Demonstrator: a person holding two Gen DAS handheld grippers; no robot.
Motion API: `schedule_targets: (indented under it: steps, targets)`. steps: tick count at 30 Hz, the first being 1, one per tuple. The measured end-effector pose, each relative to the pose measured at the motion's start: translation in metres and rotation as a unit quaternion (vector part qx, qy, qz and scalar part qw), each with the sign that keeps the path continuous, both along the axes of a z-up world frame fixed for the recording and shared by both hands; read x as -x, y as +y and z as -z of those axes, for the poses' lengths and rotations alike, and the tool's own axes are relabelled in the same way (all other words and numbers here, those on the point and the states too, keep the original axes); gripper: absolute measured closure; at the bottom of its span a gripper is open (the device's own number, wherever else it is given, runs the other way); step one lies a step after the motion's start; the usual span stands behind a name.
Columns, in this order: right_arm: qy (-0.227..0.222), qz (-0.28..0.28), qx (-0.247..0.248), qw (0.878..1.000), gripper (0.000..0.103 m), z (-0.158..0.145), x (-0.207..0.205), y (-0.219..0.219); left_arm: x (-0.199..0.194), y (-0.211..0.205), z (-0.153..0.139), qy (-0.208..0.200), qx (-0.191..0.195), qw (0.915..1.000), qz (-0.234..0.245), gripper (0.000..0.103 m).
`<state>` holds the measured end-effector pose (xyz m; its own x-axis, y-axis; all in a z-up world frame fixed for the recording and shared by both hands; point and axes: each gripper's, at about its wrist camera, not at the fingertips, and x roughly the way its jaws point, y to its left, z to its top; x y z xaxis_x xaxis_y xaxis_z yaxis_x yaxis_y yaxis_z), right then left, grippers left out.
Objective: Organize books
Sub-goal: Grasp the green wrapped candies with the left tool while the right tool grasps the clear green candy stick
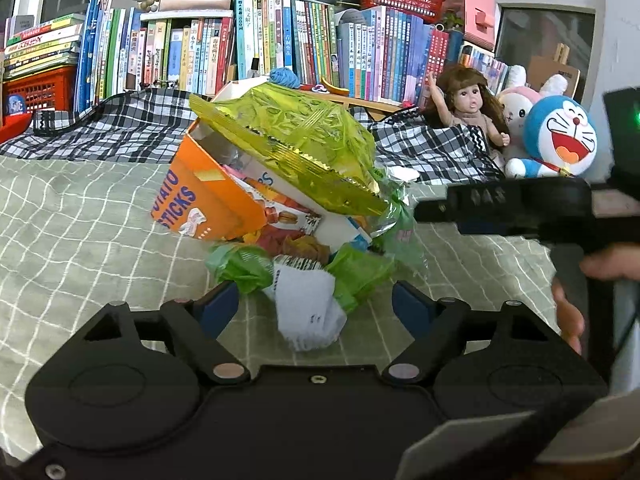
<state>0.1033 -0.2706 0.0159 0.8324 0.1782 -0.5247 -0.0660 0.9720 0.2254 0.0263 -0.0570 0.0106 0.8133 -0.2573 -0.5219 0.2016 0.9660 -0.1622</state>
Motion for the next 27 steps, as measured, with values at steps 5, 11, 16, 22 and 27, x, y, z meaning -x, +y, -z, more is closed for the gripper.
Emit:
schedule_targets:
  steps: [5,11,16,22,27]
  targets:
    - [0.009,0.003,-0.018,1.000,0.044,-0.002,-0.028,0.000,-0.009,-0.003,0.006,0.003,0.003,1.0000,-0.004,0.028]
    - [0.041,0.007,-0.034,0.999,0.058,0.009,-0.058,0.001,-0.019,-0.002,0.014,0.031,0.014,0.9993,-0.014,0.048]
    - [0.052,0.000,-0.044,0.998,0.066,0.012,-0.054,0.002,-0.015,-0.002,0.009,0.026,-0.004,0.9996,-0.011,0.051]
    - [0.038,-0.006,-0.020,0.999,0.067,0.003,-0.026,0.005,-0.003,-0.002,-0.001,0.017,-0.015,0.9997,-0.009,0.051]
    - [0.018,-0.014,-0.001,1.000,0.067,-0.006,0.002,0.007,0.011,-0.002,-0.011,0.006,-0.025,0.9996,-0.007,0.051]
